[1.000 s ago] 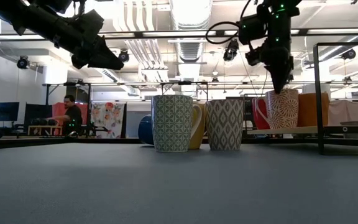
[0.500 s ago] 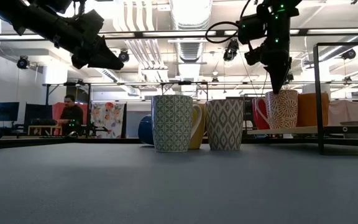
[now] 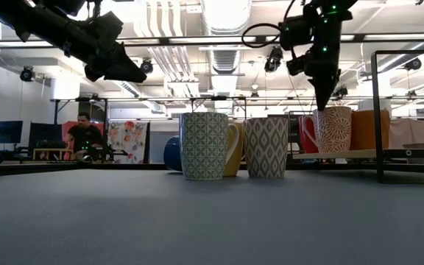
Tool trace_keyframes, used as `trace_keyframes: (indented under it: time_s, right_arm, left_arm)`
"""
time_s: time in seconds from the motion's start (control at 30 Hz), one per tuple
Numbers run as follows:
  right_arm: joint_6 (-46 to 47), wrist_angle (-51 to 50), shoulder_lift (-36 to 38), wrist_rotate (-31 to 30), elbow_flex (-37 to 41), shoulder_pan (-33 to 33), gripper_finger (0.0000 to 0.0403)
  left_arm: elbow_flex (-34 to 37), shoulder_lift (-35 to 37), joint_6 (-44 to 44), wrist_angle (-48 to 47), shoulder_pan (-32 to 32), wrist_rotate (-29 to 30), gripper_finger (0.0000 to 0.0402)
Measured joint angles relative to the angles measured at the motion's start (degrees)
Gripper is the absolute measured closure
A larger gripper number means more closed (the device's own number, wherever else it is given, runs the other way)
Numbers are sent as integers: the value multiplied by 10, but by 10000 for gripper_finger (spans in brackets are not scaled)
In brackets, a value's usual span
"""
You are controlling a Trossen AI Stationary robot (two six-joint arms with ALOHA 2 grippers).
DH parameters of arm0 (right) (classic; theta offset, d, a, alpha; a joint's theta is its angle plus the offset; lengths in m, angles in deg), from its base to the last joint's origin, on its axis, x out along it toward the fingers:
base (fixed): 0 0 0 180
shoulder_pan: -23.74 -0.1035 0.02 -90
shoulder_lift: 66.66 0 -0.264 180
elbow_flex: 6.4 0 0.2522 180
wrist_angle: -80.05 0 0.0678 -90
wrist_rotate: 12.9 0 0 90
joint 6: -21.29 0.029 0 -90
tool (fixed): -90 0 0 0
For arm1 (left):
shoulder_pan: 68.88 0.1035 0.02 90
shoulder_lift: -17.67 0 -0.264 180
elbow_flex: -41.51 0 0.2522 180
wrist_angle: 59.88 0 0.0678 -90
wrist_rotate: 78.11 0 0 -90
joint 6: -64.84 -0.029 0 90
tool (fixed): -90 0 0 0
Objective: Place coffee mugs
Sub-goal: Put the orange patterned mug on the shelf
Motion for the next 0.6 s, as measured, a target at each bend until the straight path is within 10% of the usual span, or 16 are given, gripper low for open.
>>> trace_keyframes:
  time_s: [0.6]
  right_arm:
    - [52,-2,1,-3,-40,-2,307]
  left_arm:
    - [0,0,0,0,0,0,318]
